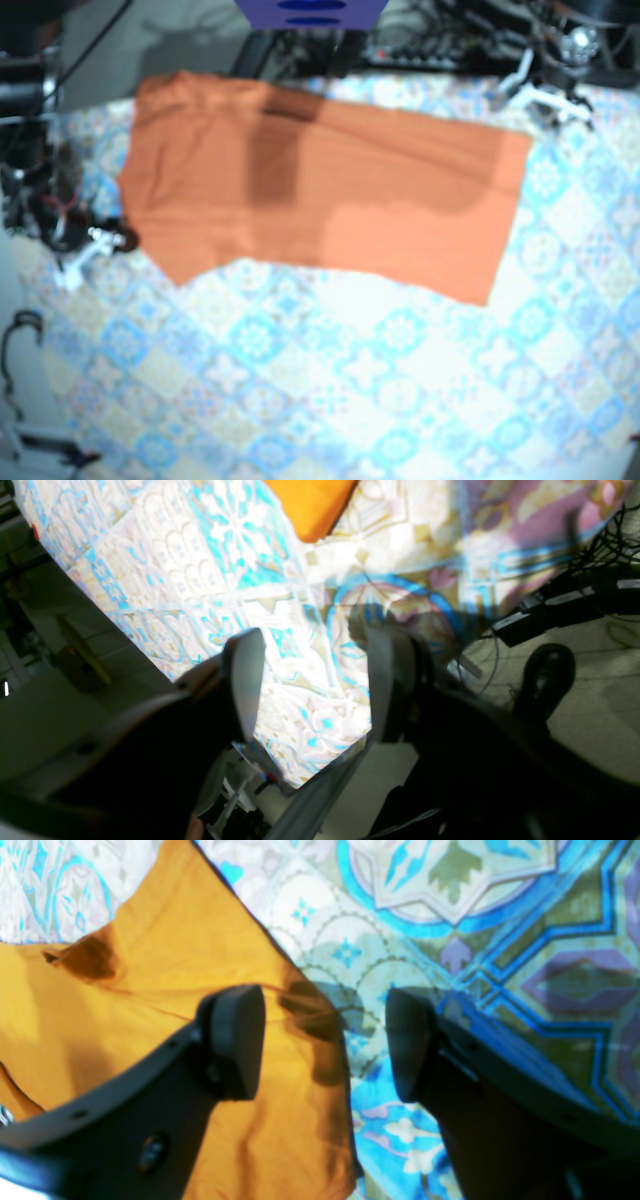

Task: Fold the T-shirt properly

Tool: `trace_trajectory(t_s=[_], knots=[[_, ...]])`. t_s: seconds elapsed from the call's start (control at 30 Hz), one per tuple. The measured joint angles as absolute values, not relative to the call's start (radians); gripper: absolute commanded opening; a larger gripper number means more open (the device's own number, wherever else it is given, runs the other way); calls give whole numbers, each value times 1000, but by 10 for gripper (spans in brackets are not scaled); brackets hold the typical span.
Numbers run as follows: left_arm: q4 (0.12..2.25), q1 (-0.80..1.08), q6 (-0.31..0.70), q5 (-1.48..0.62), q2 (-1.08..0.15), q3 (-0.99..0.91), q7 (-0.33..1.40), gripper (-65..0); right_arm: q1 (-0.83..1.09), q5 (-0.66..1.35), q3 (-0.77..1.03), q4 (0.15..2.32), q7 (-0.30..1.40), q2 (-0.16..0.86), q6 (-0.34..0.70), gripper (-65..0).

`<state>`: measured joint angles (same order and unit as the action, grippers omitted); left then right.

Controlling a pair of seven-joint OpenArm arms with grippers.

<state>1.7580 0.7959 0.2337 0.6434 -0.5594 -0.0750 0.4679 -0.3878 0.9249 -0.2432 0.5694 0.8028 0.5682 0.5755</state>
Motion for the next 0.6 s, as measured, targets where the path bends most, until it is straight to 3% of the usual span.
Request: trace_trajectory(t_s=[0.6], knots=[[1758,798,234,643,-559,-75,467,-322,-396,933,-309,576,761,522,573,-276]])
